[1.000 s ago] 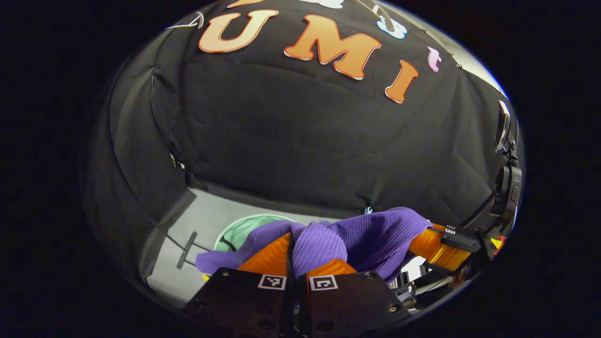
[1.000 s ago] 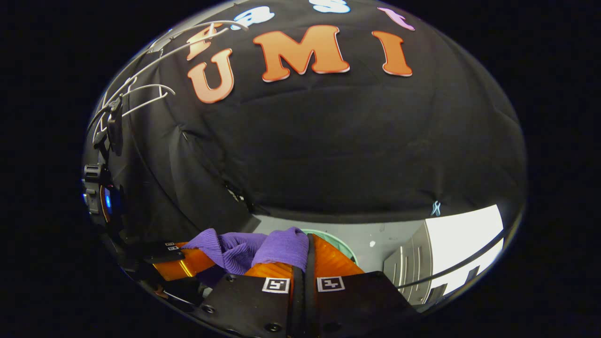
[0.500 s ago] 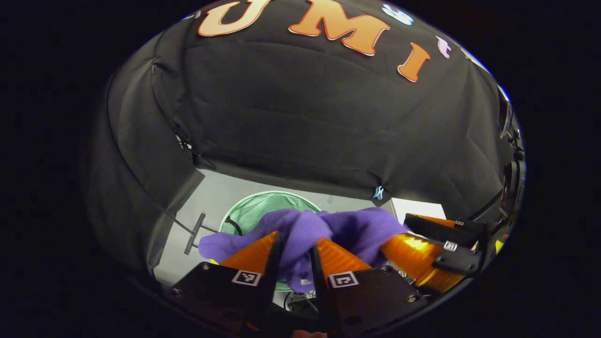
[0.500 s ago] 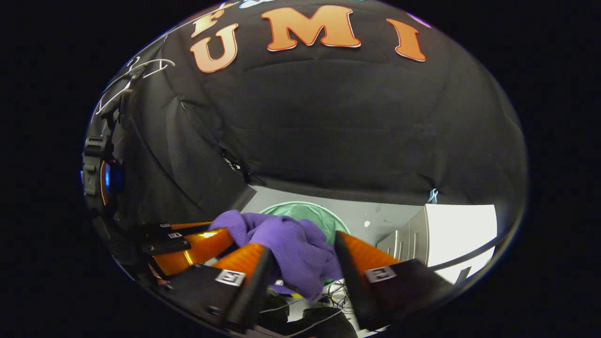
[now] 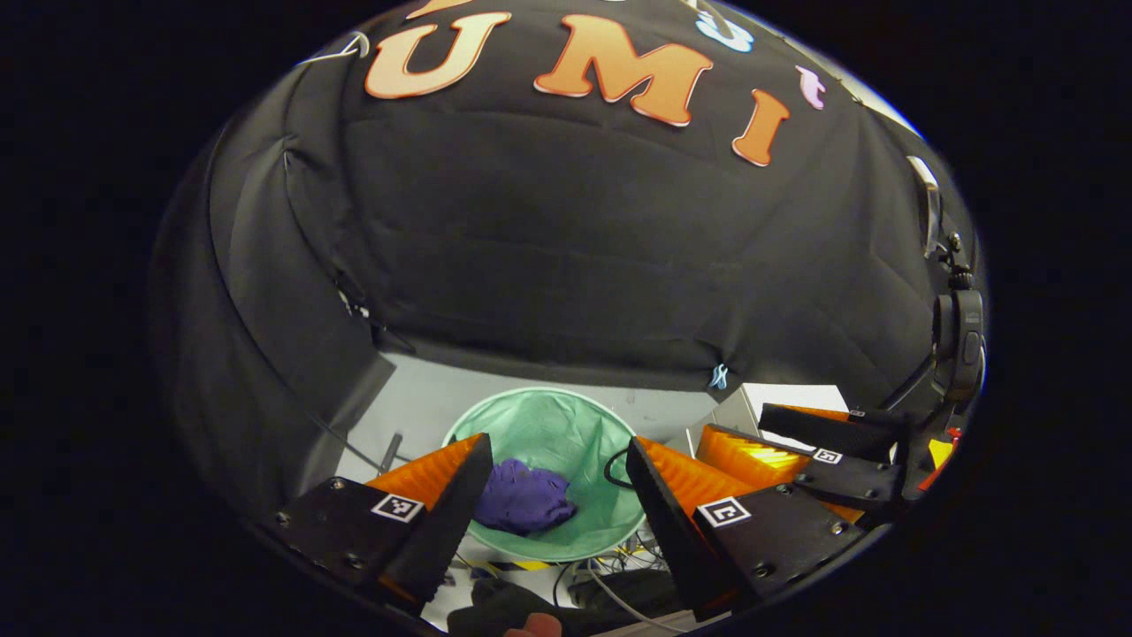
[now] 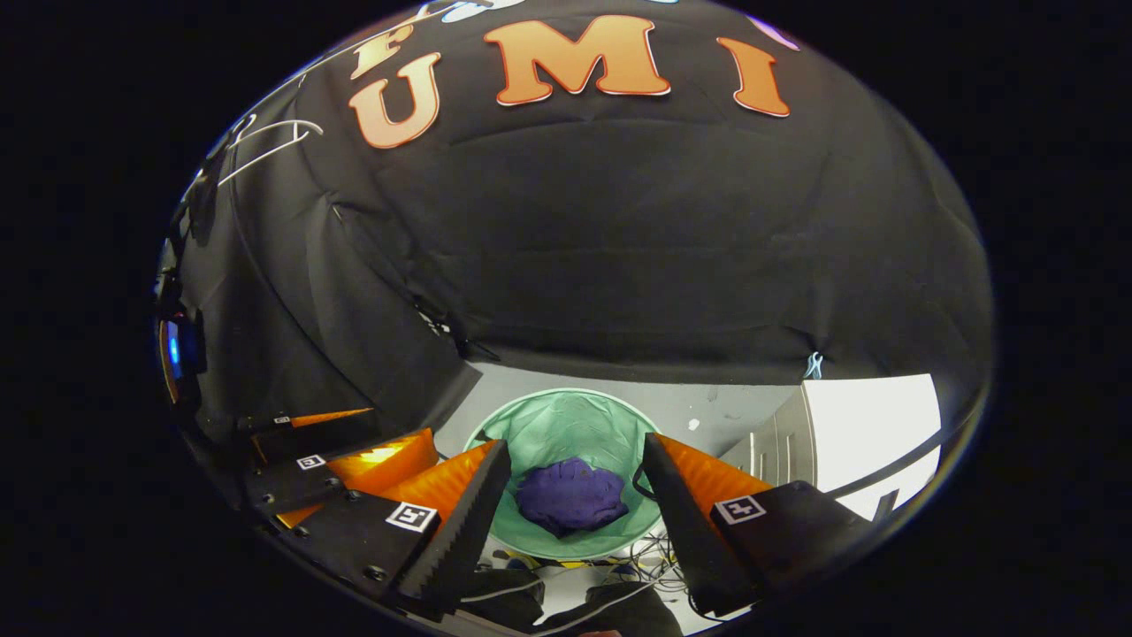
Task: Grasp the clothes on the hanger with both hands and then place them into the laundry hamper below.
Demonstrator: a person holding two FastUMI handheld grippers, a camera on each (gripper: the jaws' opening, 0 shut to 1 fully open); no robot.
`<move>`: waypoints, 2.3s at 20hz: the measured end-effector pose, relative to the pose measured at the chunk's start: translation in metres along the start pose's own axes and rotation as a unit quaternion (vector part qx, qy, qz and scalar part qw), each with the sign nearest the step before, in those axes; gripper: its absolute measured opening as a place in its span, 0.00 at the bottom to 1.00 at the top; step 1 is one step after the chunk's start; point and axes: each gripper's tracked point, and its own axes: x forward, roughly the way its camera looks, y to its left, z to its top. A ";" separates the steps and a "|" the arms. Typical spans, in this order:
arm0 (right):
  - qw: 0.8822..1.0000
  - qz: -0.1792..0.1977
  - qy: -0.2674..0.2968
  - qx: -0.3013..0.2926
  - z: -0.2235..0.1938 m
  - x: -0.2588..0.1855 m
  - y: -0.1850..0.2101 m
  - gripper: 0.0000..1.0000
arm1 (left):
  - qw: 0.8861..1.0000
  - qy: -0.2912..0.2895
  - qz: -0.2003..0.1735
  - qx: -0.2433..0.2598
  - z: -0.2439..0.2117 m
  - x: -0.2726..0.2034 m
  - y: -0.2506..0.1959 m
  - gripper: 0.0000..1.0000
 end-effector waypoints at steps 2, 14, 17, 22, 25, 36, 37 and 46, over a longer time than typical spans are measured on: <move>0.999 -0.008 -0.032 0.001 0.016 -0.007 0.004 0.99 | 0.999 -0.031 -0.005 0.015 0.018 -0.009 0.006 0.97; 0.957 -0.082 -0.278 -0.014 0.131 -0.171 0.061 0.98 | 0.966 -0.254 -0.045 0.008 0.145 -0.119 0.029 0.96; 0.941 -0.106 -0.322 -0.022 0.149 -0.210 0.065 1.00 | 0.958 -0.285 -0.044 0.008 0.156 -0.156 0.039 0.92; 0.917 -0.113 -0.378 -0.053 0.166 -0.272 0.057 1.00 | 0.942 -0.336 -0.004 -0.025 0.178 -0.204 0.042 0.98; 0.912 -0.115 -0.388 -0.070 0.166 -0.294 0.046 0.89 | 0.935 -0.353 0.030 -0.036 0.176 -0.226 0.044 0.92; 0.909 -0.039 -0.409 -0.067 0.127 -0.359 0.018 1.00 | 0.904 -0.415 0.094 -0.042 0.151 -0.319 0.002 0.92; 0.909 -0.036 -0.410 -0.063 0.123 -0.364 0.013 1.00 | 0.902 -0.418 0.095 -0.044 0.147 -0.324 -0.002 0.92; 0.913 -0.038 -0.403 -0.045 0.089 -0.387 -0.018 0.97 | 0.906 -0.415 0.086 -0.020 0.126 -0.339 -0.047 0.92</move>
